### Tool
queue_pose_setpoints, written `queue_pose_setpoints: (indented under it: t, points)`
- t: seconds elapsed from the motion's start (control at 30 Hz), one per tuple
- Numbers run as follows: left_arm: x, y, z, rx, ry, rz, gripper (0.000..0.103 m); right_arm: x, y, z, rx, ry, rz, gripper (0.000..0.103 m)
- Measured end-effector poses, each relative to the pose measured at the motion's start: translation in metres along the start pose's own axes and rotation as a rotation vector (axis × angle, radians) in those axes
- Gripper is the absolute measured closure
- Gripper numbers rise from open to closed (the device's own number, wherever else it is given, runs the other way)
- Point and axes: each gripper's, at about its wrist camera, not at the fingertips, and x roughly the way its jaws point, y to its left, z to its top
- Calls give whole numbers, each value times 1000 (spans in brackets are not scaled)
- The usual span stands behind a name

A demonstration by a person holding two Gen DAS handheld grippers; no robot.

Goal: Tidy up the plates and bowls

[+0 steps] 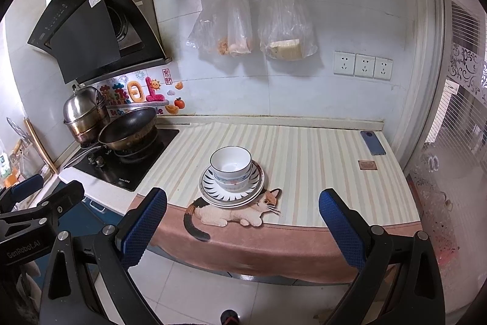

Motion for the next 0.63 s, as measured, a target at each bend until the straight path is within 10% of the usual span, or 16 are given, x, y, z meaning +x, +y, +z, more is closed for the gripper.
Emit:
queue_pose_setpoints:
  t: [0.63]
  points:
    - [10,-1,3,16,4,-7,0,18,-12,7,8,27,-3,1]
